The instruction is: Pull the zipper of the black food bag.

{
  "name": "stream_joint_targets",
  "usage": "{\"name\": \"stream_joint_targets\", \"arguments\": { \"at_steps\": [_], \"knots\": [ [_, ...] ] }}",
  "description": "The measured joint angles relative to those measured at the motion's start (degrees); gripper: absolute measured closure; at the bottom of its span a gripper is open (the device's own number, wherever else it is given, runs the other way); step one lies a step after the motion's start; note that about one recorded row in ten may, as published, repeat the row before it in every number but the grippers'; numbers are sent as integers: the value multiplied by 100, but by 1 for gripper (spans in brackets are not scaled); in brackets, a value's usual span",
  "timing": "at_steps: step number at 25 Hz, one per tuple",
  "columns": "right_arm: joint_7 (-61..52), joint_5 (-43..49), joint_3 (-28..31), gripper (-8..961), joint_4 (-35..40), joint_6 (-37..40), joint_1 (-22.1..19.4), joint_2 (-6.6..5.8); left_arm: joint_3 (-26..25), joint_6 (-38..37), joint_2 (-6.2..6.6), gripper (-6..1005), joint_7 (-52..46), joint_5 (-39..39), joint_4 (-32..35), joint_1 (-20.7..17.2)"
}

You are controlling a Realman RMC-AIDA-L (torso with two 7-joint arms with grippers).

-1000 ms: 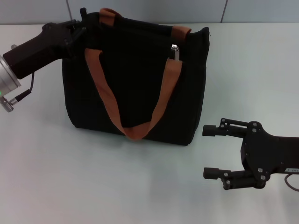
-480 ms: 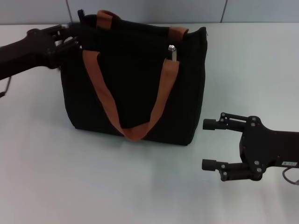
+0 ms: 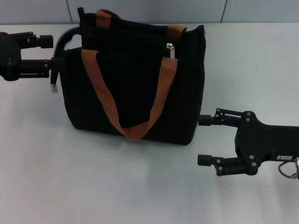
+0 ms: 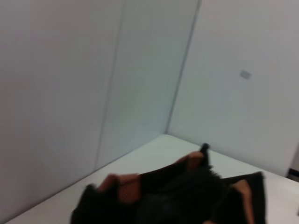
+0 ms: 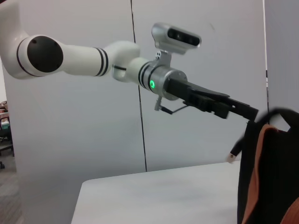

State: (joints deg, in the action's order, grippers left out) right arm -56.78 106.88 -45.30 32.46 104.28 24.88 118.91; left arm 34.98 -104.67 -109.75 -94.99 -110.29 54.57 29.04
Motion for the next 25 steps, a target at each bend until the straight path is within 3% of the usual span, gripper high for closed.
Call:
{"name": "stream_joint_targets", "arguments": {
  "at_steps": [4,7,16,19,22,23,24,25],
  "knots": [
    [-5,0,27,127,-1,-5,16,-6,-278,-401,-51,222,59,171,131,-5],
    [-6,0,33,127,-3,13,17,-7,-483,-756,-88,184,443,464,-176,-52],
    [82,-37,-4,127,-247,46,46,6,209,-909,-170,184,3029,445,-2192,-460],
    [277,-39,2,127,-440,-29,89,7,237,-664,-309,184,3721,-30,-2662,-559],
    [362,-39,3,128,-553,-67,142,8,238,-563,-366,184,3824,-137,-2713,-581],
    [425,-14,-18,128,-680,-147,227,9,239,-293,-491,184,4014,-394,-2760,-613],
    [425,-14,-18,128,-680,-147,227,9,239,-293,-491,184,4014,-394,-2760,-613],
    [561,2,-33,128,-864,-274,327,9,240,-140,-572,184,4073,-543,-2765,-611]
  ]
}}
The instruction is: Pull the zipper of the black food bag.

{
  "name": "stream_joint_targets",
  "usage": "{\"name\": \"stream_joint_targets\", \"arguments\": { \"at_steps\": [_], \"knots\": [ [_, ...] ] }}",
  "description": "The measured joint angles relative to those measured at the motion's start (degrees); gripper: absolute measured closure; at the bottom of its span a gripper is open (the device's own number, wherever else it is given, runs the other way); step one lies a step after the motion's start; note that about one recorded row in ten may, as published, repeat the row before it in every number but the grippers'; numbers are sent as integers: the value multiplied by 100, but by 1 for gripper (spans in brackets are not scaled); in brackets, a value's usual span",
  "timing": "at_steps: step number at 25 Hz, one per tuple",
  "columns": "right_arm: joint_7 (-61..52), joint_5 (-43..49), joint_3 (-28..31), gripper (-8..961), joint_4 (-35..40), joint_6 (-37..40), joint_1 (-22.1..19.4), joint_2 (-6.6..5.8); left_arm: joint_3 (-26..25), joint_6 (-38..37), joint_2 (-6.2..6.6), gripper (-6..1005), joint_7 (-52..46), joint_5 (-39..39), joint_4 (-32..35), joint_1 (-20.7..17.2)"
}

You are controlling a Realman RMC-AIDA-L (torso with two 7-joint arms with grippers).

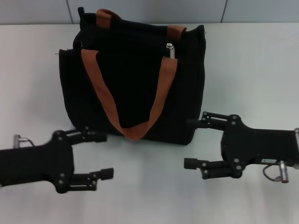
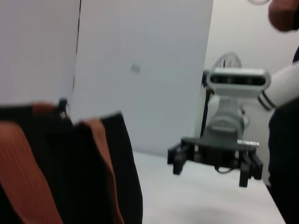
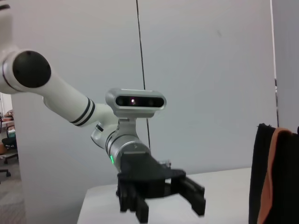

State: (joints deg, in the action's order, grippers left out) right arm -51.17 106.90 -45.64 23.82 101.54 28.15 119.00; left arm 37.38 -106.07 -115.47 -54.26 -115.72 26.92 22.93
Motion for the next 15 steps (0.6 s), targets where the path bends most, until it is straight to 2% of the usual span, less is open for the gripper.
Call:
{"name": "stream_joint_targets", "arguments": {
  "at_steps": [5,15],
  "knots": [
    [152,159,-77,128,-229,-170,194,1,3,43,-108,184,12,-117,-9,39],
    [162,190,-288,128,-278,-220,263,-4,2,-25,-155,185,49,-86,-16,45]
  ]
}}
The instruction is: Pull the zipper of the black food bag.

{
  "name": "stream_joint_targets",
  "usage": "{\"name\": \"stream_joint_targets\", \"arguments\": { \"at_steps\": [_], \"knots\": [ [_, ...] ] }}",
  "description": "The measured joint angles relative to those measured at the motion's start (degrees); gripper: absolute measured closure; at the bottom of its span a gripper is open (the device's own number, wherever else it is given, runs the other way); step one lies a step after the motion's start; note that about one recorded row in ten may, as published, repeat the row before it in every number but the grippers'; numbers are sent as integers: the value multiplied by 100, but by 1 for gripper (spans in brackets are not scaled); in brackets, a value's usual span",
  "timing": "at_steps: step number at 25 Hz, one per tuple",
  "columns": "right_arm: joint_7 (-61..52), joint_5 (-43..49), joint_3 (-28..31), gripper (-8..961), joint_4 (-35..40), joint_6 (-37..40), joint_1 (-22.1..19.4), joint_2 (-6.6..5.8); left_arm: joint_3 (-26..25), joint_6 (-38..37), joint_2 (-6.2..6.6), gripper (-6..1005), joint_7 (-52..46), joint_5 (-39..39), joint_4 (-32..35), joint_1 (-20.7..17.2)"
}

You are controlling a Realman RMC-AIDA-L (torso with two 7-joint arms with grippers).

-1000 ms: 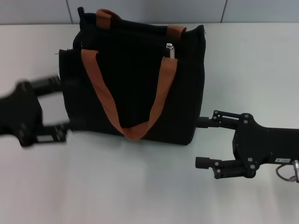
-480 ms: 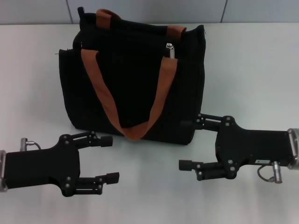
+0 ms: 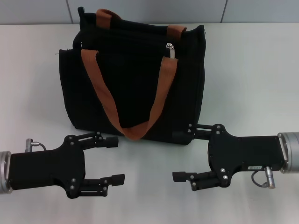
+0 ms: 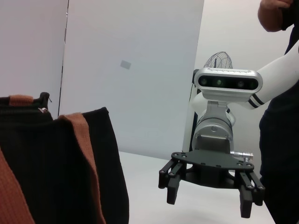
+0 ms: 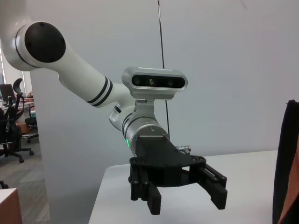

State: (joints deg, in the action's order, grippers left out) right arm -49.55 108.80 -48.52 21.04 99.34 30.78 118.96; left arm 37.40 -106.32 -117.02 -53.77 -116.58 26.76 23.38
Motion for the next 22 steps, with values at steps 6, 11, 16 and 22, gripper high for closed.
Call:
{"name": "stream_joint_targets", "arguments": {
  "at_steps": [6,11,16,22],
  "knots": [
    [4,-7,1,127,29,25,19,-5,6,-1,-5,185,8,-32,-4,4],
    [6,-32,47,128,34,60,25,-13,6,-6,-6,185,-25,-38,-4,13],
    [-15,-76,61,128,33,178,39,-13,4,-21,7,184,-34,-46,-4,20],
    [-24,-79,63,127,31,188,57,-11,4,-21,-4,184,-7,-96,-4,18]
  ]
}}
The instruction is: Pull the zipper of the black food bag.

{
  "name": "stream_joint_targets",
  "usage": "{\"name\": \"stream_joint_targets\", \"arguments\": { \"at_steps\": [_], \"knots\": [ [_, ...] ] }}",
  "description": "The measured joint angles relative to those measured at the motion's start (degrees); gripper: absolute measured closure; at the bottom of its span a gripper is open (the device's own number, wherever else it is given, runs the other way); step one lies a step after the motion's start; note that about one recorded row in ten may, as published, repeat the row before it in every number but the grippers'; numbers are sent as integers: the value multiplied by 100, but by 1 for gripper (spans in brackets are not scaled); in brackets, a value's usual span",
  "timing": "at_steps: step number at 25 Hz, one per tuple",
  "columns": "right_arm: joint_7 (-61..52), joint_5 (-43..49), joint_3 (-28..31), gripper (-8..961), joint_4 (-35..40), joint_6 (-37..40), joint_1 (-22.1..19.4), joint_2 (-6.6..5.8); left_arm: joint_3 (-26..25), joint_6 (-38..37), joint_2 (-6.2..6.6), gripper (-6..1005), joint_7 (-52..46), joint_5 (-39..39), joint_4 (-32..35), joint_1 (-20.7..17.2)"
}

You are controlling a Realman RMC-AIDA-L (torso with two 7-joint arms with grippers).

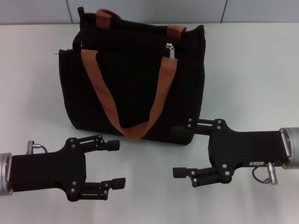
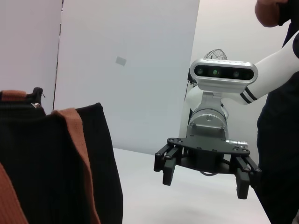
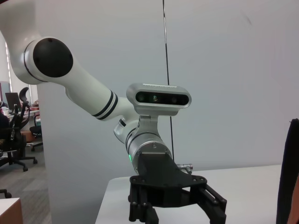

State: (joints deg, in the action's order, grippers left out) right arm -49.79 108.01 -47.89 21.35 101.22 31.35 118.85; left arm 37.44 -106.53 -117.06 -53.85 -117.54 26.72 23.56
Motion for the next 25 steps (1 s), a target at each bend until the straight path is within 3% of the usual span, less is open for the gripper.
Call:
{"name": "stream_joint_targets", "arguments": {
  "at_steps": [25],
  "knots": [
    [-20,0,0,127,2,56,21,9,53,-69,43,184,-30,-6,12,68]
  ]
}}
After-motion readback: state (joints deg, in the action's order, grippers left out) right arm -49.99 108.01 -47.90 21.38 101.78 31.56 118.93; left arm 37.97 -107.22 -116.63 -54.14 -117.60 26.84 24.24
